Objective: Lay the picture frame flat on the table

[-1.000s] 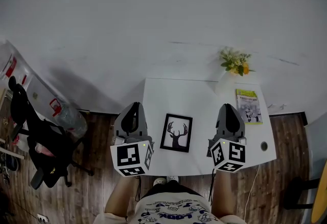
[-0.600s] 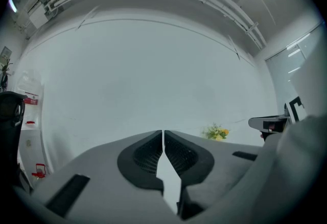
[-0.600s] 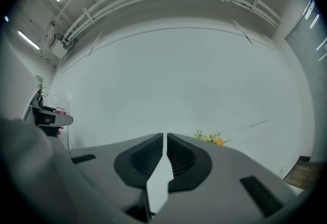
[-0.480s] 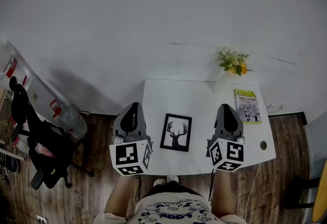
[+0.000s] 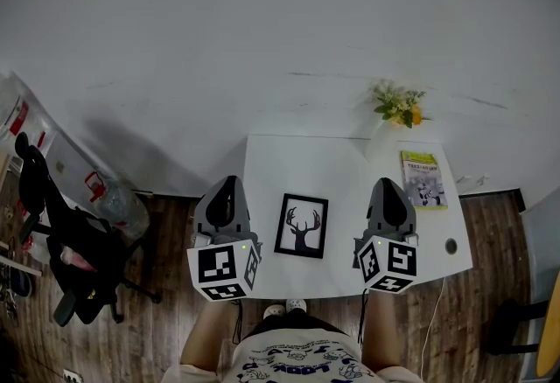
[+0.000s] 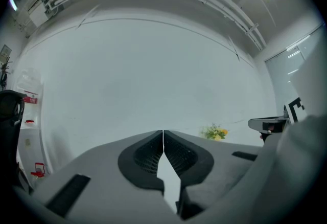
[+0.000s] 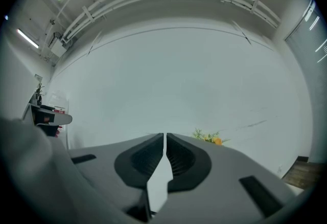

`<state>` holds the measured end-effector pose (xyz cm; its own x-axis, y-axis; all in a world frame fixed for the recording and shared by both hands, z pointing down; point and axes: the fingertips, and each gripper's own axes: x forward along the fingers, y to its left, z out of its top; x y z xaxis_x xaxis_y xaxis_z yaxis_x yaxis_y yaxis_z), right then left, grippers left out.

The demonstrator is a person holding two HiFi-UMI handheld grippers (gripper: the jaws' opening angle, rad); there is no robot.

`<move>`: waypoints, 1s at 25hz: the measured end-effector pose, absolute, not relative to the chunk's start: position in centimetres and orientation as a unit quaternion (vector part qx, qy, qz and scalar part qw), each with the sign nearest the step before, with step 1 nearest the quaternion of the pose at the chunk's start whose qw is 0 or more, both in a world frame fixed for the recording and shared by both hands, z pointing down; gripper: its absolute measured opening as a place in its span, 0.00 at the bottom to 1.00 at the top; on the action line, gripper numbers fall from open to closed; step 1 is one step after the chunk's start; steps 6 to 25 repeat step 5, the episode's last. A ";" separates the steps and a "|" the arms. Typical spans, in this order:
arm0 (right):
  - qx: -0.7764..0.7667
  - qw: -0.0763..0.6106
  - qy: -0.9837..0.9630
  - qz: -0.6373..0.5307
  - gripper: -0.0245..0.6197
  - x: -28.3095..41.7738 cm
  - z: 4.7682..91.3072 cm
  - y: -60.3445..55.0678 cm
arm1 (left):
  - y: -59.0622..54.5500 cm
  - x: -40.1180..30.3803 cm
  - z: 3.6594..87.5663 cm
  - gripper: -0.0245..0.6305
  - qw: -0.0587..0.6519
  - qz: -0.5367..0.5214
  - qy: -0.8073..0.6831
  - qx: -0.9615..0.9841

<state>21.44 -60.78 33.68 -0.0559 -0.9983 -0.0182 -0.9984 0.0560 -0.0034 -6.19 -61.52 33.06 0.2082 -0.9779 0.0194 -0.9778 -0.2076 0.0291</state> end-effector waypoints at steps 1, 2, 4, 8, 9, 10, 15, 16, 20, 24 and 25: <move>-0.687 0.008 0.726 0.005 0.10 21.5 33.7 -60.8 | -61.6 -6.1 33.1 0.08 0.018 -0.002 -0.629 0.777; -0.688 0.008 0.726 0.005 0.10 21.5 33.6 -60.8 | -61.6 -6.1 33.1 0.08 0.018 -0.002 -0.628 0.778; -0.688 0.008 0.726 0.006 0.10 21.5 33.6 -60.8 | -61.6 -6.0 33.1 0.08 0.019 -0.002 -0.626 0.779; -0.688 0.008 0.725 0.006 0.10 21.5 33.6 -60.8 | -61.6 -6.0 33.2 0.08 0.019 -0.002 -0.625 0.780; -0.688 0.008 0.725 0.006 0.10 21.5 33.6 -60.8 | -61.6 -6.0 33.2 0.08 0.019 -0.002 -0.625 0.780; -0.688 0.008 0.725 0.006 0.10 21.5 33.6 -60.8 | -61.6 -6.0 33.2 0.08 0.019 -0.002 -0.625 0.780; -0.688 0.008 0.725 0.006 0.10 21.5 33.6 -60.8 | -61.6 -6.0 33.2 0.08 0.019 -0.002 -0.625 0.780; -0.688 0.008 0.725 0.006 0.10 21.5 33.6 -60.8 | -61.6 -6.0 33.2 0.08 0.019 -0.002 -0.625 0.780; -0.688 0.008 0.725 0.006 0.10 21.5 33.6 -60.8 | -61.6 -6.0 33.2 0.08 0.019 -0.002 -0.625 0.780; -0.688 0.008 0.725 0.006 0.10 21.5 33.6 -60.8 | -61.6 -6.0 33.2 0.08 0.019 -0.002 -0.625 0.780; -0.688 0.008 0.725 0.006 0.10 21.5 33.6 -60.8 | -61.6 -6.0 33.2 0.08 0.019 -0.002 -0.625 0.780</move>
